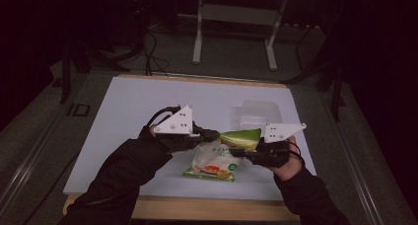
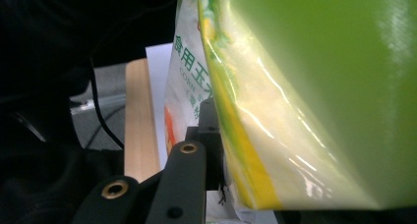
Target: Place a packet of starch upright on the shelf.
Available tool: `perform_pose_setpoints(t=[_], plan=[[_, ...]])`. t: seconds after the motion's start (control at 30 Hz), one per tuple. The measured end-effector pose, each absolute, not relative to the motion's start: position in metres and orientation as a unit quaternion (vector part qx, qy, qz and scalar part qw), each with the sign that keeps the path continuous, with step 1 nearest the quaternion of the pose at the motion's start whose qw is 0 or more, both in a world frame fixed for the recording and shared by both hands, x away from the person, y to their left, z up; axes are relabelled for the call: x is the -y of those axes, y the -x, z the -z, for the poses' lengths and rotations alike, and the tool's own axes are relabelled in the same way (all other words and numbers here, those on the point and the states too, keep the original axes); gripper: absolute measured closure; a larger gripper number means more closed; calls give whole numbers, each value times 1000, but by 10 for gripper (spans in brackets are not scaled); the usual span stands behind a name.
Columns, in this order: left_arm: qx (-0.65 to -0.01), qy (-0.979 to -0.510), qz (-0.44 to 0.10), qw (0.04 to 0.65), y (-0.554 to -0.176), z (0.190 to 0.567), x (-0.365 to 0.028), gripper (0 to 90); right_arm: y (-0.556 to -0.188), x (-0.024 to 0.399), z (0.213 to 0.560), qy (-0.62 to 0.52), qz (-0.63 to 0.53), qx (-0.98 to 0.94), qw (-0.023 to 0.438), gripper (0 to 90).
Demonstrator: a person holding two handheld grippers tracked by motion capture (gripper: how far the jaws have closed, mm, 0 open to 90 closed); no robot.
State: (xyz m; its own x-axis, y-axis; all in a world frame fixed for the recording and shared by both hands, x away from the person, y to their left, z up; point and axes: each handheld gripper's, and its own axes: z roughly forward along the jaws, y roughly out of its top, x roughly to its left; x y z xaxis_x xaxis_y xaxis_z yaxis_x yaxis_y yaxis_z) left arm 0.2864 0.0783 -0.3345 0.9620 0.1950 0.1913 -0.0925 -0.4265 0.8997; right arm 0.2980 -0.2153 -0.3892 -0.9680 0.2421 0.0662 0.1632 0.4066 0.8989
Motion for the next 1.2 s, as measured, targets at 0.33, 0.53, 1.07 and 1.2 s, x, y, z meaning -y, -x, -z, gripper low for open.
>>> perform_pose_setpoints(t=[0.33, 0.53, 1.07, 1.2], plan=[[-56, -821, -108, 558, -293, 338, -87, 872, -302, 220, 374, -111, -540, -833, 50, 815], [-72, -805, -80, 584, -300, 345, -90, 655, -301, 222, 368, -105, -535, -836, 62, 819], [-141, -788, -49, 598, -309, 375, -108, 5, -312, 268, 320, -118, -579, -800, 108, 821], [-160, -780, -40, 604, -310, 384, -118, 5, -317, 281, 315, -112, -580, -798, 122, 820]])
